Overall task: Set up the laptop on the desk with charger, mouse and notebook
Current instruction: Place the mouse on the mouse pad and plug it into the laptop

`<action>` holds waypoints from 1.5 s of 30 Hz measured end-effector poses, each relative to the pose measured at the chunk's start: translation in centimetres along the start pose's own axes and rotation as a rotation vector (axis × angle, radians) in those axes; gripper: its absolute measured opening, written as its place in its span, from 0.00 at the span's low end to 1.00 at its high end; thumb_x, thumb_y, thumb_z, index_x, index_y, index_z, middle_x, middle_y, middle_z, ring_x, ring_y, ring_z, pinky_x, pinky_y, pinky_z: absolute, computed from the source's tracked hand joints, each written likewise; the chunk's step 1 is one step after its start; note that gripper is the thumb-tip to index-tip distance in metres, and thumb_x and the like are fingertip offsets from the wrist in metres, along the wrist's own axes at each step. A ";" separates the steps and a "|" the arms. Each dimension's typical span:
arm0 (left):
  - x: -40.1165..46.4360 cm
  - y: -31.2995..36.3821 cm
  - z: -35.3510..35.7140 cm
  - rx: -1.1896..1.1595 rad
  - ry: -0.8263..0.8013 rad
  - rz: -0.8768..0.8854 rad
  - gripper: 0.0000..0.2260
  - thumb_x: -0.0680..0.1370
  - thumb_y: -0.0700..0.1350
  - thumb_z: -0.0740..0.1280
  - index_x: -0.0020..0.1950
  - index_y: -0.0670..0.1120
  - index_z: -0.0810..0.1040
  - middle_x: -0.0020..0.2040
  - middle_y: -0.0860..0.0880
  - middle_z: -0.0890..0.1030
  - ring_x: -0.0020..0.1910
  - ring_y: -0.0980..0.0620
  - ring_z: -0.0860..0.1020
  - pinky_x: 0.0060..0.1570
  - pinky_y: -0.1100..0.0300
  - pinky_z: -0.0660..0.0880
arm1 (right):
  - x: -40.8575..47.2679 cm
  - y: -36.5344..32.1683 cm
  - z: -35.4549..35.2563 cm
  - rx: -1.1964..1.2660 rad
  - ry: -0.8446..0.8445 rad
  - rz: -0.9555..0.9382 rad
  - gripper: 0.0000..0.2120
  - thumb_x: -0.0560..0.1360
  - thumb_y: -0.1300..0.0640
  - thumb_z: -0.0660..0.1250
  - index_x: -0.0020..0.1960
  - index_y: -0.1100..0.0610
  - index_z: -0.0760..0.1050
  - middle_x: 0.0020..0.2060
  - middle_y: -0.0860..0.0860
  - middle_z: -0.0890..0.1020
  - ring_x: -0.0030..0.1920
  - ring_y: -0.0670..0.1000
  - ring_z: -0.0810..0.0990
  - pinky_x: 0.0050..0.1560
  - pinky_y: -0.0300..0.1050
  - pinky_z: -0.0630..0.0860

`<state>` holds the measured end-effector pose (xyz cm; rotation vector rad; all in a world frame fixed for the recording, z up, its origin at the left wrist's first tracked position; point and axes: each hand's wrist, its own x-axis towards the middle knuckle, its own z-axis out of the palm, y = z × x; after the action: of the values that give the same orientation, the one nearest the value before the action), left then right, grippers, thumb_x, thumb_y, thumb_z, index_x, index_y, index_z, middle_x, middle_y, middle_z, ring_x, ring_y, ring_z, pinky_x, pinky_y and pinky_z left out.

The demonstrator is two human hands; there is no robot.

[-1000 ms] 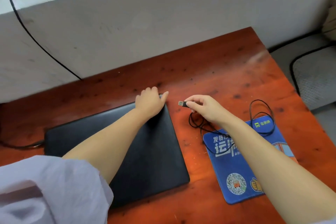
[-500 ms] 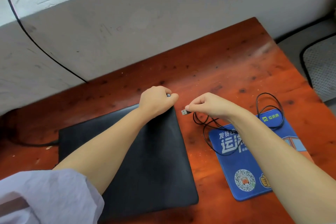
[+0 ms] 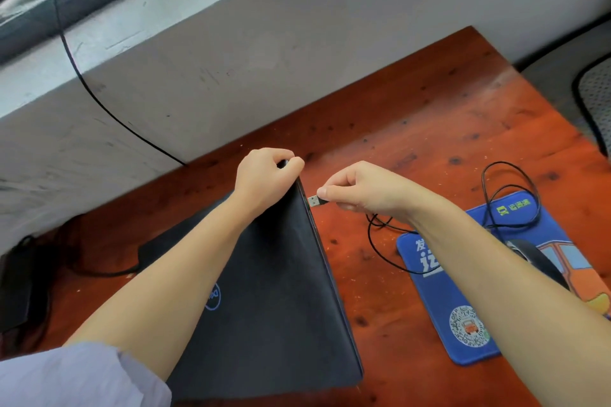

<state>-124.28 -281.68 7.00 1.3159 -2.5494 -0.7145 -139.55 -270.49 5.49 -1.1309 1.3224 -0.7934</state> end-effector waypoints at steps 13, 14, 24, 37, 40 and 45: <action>-0.2 0.3 -0.2 -0.006 0.006 -0.004 0.13 0.68 0.47 0.57 0.24 0.48 0.58 0.23 0.49 0.58 0.27 0.53 0.58 0.31 0.58 0.59 | 0.7 -0.8 -0.4 -0.047 0.011 0.023 0.20 0.74 0.44 0.64 0.44 0.62 0.79 0.23 0.44 0.61 0.25 0.45 0.57 0.23 0.29 0.59; -0.2 0.3 -0.1 -0.013 0.003 -0.007 0.13 0.68 0.47 0.57 0.24 0.48 0.58 0.23 0.49 0.59 0.27 0.53 0.58 0.30 0.58 0.59 | 0.7 -0.9 -0.4 -0.059 0.008 0.025 0.19 0.74 0.43 0.64 0.43 0.60 0.79 0.23 0.44 0.61 0.24 0.45 0.57 0.22 0.30 0.59; 0.0 0.2 0.5 -0.009 0.002 -0.039 0.16 0.68 0.48 0.57 0.20 0.50 0.61 0.20 0.50 0.63 0.24 0.53 0.60 0.29 0.59 0.60 | 0.8 -3.8 -0.3 -0.503 0.010 0.083 0.23 0.75 0.49 0.63 0.26 0.56 0.63 0.22 0.49 0.61 0.22 0.48 0.57 0.26 0.42 0.56; 0.5 -0.2 1.3 0.065 0.021 -0.047 0.14 0.68 0.49 0.57 0.24 0.47 0.61 0.22 0.50 0.59 0.24 0.51 0.60 0.29 0.60 0.62 | 1.2 -3.8 0.1 -0.541 0.028 0.119 0.20 0.75 0.49 0.63 0.28 0.57 0.67 0.24 0.50 0.65 0.24 0.49 0.61 0.26 0.42 0.57; 0.2 -0.1 1.5 0.077 0.008 -0.035 0.14 0.68 0.48 0.57 0.24 0.47 0.60 0.21 0.49 0.59 0.24 0.51 0.60 0.27 0.60 0.58 | 1.4 -4.0 -0.2 -0.570 0.014 0.136 0.22 0.75 0.49 0.64 0.23 0.51 0.69 0.21 0.47 0.68 0.23 0.47 0.65 0.26 0.41 0.61; 0.1 0.0 1.4 0.061 0.011 -0.024 0.15 0.68 0.48 0.58 0.23 0.48 0.60 0.21 0.49 0.59 0.23 0.51 0.59 0.26 0.60 0.57 | 1.1 -4.4 -0.8 -0.523 -0.079 0.165 0.13 0.74 0.47 0.64 0.38 0.52 0.82 0.26 0.48 0.73 0.29 0.49 0.69 0.31 0.42 0.65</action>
<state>-124.87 -281.34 5.82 1.3675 -2.5706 -0.6363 -139.53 -273.03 9.38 -1.4172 1.5811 -0.2788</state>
